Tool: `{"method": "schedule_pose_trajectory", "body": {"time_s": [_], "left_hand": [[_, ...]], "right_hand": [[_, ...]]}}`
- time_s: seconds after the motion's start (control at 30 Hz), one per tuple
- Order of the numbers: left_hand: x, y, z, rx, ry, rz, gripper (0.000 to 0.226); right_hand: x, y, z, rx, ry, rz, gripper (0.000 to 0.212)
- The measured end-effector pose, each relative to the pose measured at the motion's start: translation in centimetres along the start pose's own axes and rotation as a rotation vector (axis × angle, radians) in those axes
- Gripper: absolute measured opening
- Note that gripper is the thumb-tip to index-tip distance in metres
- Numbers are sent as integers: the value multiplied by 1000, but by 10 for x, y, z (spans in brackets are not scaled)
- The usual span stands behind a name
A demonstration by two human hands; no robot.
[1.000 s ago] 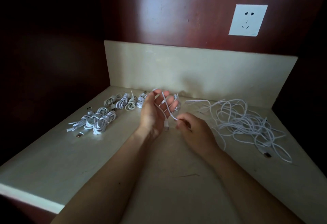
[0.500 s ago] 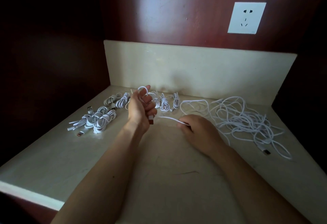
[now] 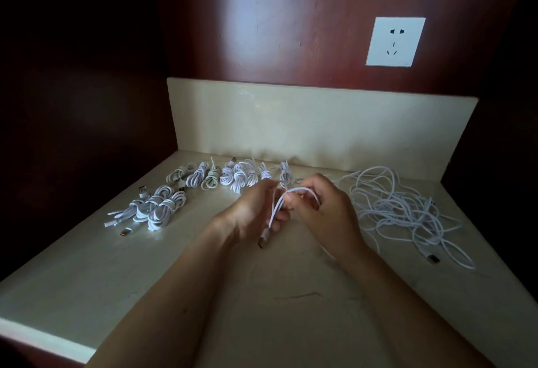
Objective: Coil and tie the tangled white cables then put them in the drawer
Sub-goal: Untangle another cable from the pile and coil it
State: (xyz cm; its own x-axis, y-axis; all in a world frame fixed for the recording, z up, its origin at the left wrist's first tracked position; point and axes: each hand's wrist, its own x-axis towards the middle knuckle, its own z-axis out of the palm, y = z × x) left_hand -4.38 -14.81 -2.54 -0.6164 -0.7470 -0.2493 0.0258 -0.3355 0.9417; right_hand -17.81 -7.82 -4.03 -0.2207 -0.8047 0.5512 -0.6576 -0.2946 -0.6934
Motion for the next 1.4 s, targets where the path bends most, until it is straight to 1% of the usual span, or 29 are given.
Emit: {"method": "schedule_pose_trajectory", "body": {"time_s": [0.07, 0.1, 0.2, 0.23, 0.27, 0.33, 0.43, 0.5, 0.63, 0.67, 0.7, 0.77, 0.9, 0.93, 1.0, 1.03, 1.17, 1.2, 1.3, 1.33, 1.4], "left_hand": [[-3, 0, 3, 72, -91, -40, 37], [-3, 1, 4, 107, -126, -69, 36], [-5, 1, 7, 166, -199, -106, 33], [-5, 0, 7, 166, -220, -106, 36], [-5, -1, 7, 161, -235, -105, 43], [-6, -4, 8, 205, -221, -74, 53], [-9, -5, 14, 341, -113, 27, 47], [-9, -7, 17, 366, -26, 140, 45], [-2, -14, 14, 521, 266, 465, 45], [0, -15, 12, 521, 335, 523, 44], [2, -15, 11, 477, 389, 562, 44], [5, -14, 9, 285, 442, 576, 45], [7, -6, 9, -216, 369, 475, 46], [7, -5, 9, -334, 356, 452, 45], [6, -1, 7, -512, 377, 413, 44], [5, 1, 4, -559, 404, 403, 43], [3, 9, -10, -580, 563, 454, 39], [1, 10, -12, -570, 605, 475, 39], [0, 10, -16, -487, 682, 517, 41], [0, 9, -16, -445, 696, 514, 42], [1, 8, -18, -379, 684, 472, 41]], "right_hand": [[1, 3, 2, 75, 37, 81, 29], [2, 3, 3, 103, 46, 98, 27], [3, 4, 6, 192, 61, 85, 9], [3, 4, 7, 207, 60, 78, 9], [4, 6, 7, 205, 62, 72, 12], [4, 8, 8, 190, 54, 61, 18], [4, 10, 10, 213, 41, 60, 25], [4, 11, 11, 191, 39, 55, 23], [2, 14, 14, 122, 19, 73, 17], [2, 16, 15, 93, 11, 71, 17], [1, 16, 15, 61, -4, 68, 14], [-1, 16, 15, 16, -43, 60, 7], [-3, 15, 17, -47, -150, 30, 2], [-3, 16, 17, -64, -172, 32, 3], [-4, 15, 17, -98, -213, 35, 19], [-4, 14, 16, -121, -227, 22, 25], [-3, 15, 13, -235, -292, -59, 33], [-3, 15, 12, -250, -302, -79, 32], [-3, 14, 11, -286, -299, -142, 16], [-2, 12, 10, -284, -295, -172, 13], [-3, 5, 8, -259, -305, -235, 13]]}}
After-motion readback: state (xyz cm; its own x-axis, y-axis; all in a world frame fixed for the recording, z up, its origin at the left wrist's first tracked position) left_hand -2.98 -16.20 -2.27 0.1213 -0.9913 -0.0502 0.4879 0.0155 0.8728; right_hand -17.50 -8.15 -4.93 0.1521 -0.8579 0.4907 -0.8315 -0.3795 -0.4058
